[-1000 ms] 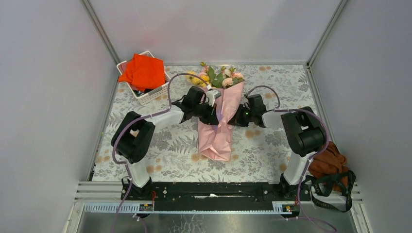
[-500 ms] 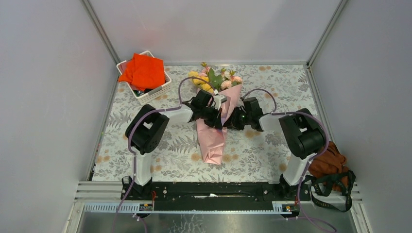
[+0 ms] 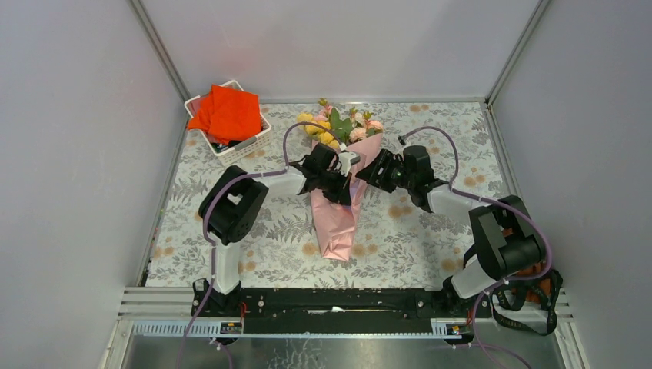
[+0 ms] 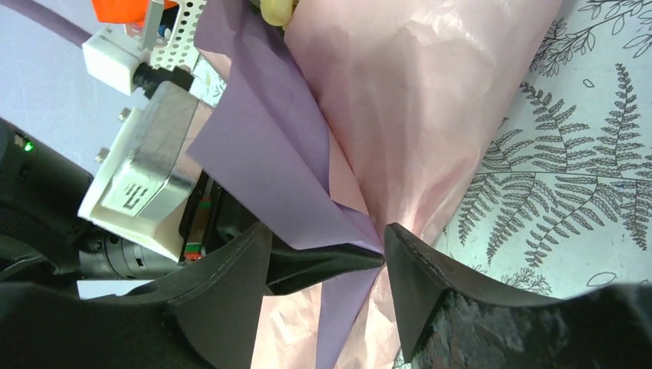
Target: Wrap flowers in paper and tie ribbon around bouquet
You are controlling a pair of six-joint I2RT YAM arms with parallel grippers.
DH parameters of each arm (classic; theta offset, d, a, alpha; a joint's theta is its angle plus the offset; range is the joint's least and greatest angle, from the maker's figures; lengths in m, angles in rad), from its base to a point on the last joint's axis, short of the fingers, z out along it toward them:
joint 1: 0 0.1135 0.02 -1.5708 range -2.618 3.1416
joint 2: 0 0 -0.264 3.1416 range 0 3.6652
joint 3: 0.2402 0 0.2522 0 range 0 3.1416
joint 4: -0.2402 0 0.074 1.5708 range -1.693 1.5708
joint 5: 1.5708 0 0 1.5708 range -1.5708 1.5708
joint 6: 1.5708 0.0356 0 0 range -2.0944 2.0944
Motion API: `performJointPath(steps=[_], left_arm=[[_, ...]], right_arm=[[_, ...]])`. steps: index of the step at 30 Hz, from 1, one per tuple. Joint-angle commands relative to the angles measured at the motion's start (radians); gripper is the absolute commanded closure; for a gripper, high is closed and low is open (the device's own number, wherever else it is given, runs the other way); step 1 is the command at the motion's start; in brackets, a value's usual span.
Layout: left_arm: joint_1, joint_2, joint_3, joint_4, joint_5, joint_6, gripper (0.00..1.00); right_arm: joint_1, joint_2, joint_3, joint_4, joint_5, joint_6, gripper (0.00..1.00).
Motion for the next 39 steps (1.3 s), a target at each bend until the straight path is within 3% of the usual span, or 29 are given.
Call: performJointPath(steps=[1,8,10,13,15,17,19,22,24,31,37,39], left_arm=[[-0.009,-0.005,-0.010,0.039,-0.022,0.023,1.00],[-0.011,-0.009,-0.012,0.038,-0.035,0.034,1.00],[-0.012,-0.010,-0.011,0.038,-0.041,0.038,1.00],[-0.013,-0.018,-0.005,0.027,-0.054,0.057,1.00],[-0.016,-0.027,0.002,0.014,-0.067,0.075,1.00],[-0.018,-0.032,0.005,0.006,-0.074,0.085,1.00],[-0.018,-0.029,0.007,0.004,-0.079,0.089,1.00],[-0.019,-0.016,0.011,0.003,-0.086,0.092,1.00],[-0.021,-0.007,0.016,0.002,-0.087,0.094,1.00],[-0.028,0.013,0.039,-0.009,-0.097,0.107,1.00],[-0.032,0.010,0.036,-0.011,-0.105,0.109,1.00],[-0.032,0.010,0.038,-0.012,-0.106,0.109,1.00]], right_arm=[[0.003,0.047,0.051,0.071,0.034,0.024,0.37],[0.009,0.194,0.145,0.101,-0.057,0.040,0.45],[0.008,0.212,0.155,0.094,-0.070,0.034,0.56],[-0.003,0.203,0.156,0.020,-0.017,-0.007,0.83],[-0.024,0.198,0.156,-0.016,0.015,-0.036,0.90],[-0.040,0.199,0.164,-0.036,0.008,-0.055,0.85],[-0.042,0.197,0.174,-0.046,-0.022,-0.077,0.71],[-0.041,0.188,0.179,-0.051,-0.053,-0.078,0.62],[-0.041,0.182,0.178,-0.037,-0.074,-0.063,0.50],[0.000,0.218,0.199,0.021,-0.116,0.011,0.30],[0.002,0.238,0.242,-0.042,-0.042,0.031,0.28],[0.002,0.240,0.253,-0.069,-0.020,0.028,0.32]])
